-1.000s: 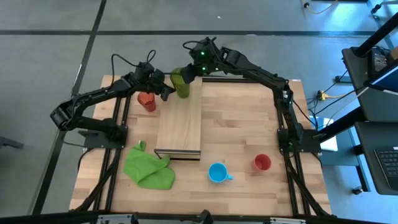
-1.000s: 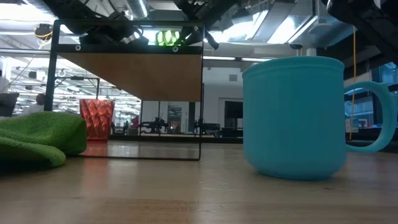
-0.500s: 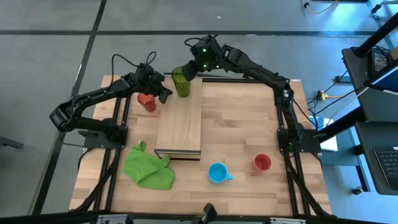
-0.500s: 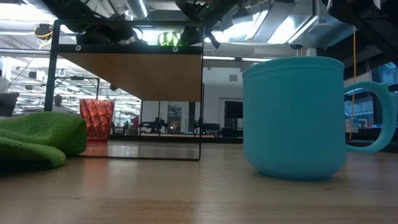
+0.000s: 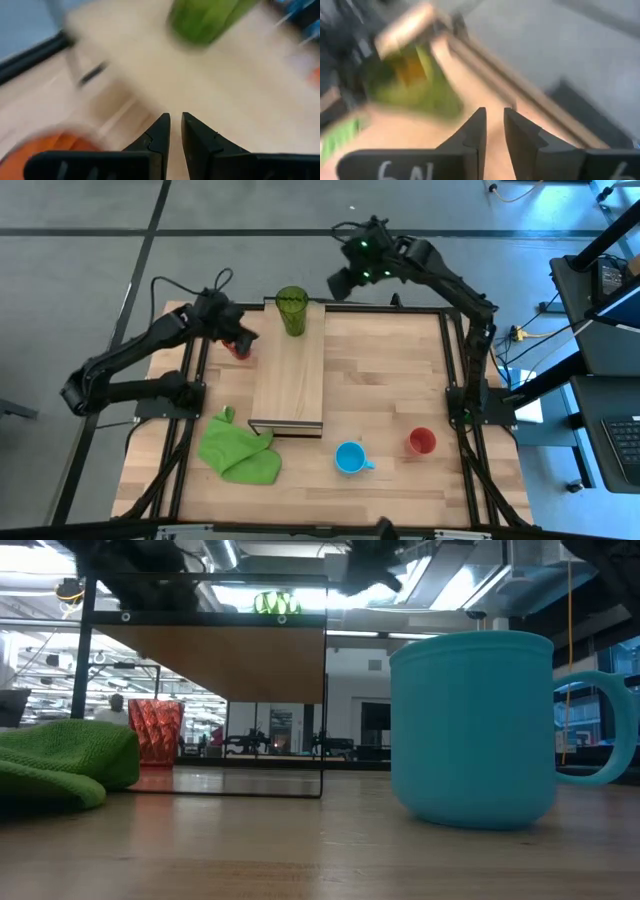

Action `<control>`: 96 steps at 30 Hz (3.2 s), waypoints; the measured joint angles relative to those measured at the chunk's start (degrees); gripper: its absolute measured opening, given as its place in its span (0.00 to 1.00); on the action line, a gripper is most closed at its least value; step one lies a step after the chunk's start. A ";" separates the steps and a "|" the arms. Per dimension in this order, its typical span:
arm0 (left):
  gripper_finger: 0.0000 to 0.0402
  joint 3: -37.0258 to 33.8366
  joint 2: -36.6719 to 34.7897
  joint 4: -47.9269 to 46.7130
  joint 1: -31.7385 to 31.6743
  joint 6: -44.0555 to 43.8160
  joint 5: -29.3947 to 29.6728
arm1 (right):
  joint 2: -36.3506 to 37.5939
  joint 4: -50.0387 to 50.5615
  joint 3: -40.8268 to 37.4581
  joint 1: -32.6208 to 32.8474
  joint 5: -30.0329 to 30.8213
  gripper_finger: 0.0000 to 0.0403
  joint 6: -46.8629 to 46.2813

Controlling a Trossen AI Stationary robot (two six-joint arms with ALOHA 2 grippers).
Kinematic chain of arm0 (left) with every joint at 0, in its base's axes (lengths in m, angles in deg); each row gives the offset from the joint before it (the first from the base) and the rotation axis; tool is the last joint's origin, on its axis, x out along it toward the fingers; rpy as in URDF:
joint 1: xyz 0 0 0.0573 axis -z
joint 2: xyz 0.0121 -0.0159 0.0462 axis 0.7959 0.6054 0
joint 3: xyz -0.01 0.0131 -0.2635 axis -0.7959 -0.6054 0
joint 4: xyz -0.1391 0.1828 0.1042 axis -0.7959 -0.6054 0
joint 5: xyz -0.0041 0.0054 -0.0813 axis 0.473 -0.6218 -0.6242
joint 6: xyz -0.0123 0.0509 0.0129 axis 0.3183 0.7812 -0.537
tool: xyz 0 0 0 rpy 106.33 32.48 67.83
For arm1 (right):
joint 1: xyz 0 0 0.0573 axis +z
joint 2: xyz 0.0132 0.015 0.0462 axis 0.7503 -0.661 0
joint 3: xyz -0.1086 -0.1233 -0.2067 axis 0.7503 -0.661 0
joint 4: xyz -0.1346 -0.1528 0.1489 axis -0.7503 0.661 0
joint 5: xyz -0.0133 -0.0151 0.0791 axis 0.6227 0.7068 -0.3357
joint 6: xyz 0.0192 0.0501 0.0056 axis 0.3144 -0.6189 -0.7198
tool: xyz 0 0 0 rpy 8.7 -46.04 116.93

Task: Stack small to large cups/mugs on shelf
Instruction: Put the red cup on the shelf

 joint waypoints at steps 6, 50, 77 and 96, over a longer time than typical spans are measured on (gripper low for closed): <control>0.11 -3.60 -9.23 -5.34 -2.11 -1.15 5.48 | -0.69 5.96 -4.64 5.43 -1.82 0.13 -0.03; 0.28 0.70 -0.64 -20.56 -0.57 54.05 12.28 | 17.11 21.79 -0.84 7.61 20.12 0.69 -9.26; 0.12 0.70 9.53 -20.11 -0.57 51.50 14.62 | 17.49 21.73 -0.89 7.61 20.63 0.69 -7.75; 0.01 19.95 6.27 -42.85 5.54 30.18 17.26 | 17.47 21.73 -0.89 4.24 18.26 0.68 -3.10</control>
